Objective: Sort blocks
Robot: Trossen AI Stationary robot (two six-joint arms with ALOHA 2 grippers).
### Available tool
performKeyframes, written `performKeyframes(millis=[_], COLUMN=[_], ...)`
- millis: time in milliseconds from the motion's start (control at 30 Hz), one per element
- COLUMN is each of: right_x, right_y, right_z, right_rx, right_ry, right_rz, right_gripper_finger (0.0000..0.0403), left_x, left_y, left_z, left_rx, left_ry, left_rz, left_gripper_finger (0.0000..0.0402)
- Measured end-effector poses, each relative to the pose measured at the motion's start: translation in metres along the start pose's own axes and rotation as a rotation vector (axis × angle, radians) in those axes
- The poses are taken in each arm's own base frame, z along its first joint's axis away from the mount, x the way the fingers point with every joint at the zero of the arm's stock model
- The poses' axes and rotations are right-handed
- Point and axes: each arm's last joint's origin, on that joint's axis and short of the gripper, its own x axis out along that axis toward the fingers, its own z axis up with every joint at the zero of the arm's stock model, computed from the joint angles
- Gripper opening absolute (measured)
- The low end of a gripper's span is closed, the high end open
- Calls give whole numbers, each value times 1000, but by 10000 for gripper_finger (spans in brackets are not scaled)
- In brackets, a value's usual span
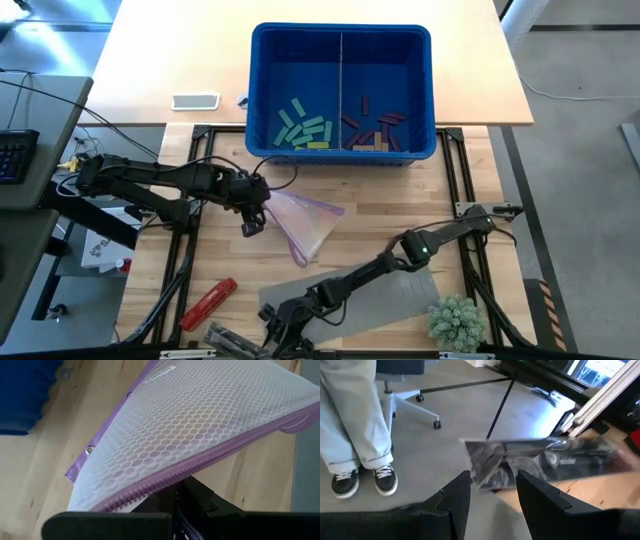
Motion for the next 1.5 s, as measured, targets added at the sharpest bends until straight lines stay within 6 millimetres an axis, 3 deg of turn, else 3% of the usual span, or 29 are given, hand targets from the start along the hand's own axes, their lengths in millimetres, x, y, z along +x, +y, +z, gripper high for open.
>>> performKeyframes(millis=[200, 400, 567, 733, 900, 1033, 1167, 1333, 1500], right_x=[-4, -15, -26, -17, 9, 16, 15, 4, -25], right_y=[-13, -42, -53, -36, -11, -7, -9, -27, -55], right_z=[-10, -16, 11, 34, 4, -20, -28, -20, 9], right_rx=[10, 103, 45, 19, 85, 147, 217, 245, 168], right_ry=[75, 128, 85, -76, -140, -79, 8, 56, 181], right_rz=[-112, -275, -176, -79, -55, -52, -103, -225, -437], right_gripper_finger=[144, 144, 144, 144, 144, 144, 144, 144, 144], left_x=[0, 0, 0, 0, 0, 0, 0, 0, 0], left_y=[-1, 0, 0, 0, 0, 0, 1, 2, 2], left_z=[-1, -1, -2, -3, -3, -3, -3, -3, -3], left_rx=[-5, -6, -1, 8, 9, 9, 5, 0, 6], left_ry=[9, 11, 20, 32, 36, 36, 34, 31, 31], left_rz=[-14, -13, -14, -9, -7, -7, 0, 3, 3], left_gripper_finger=[0, 0, 0, 0, 0, 0, 0, 0, 0])
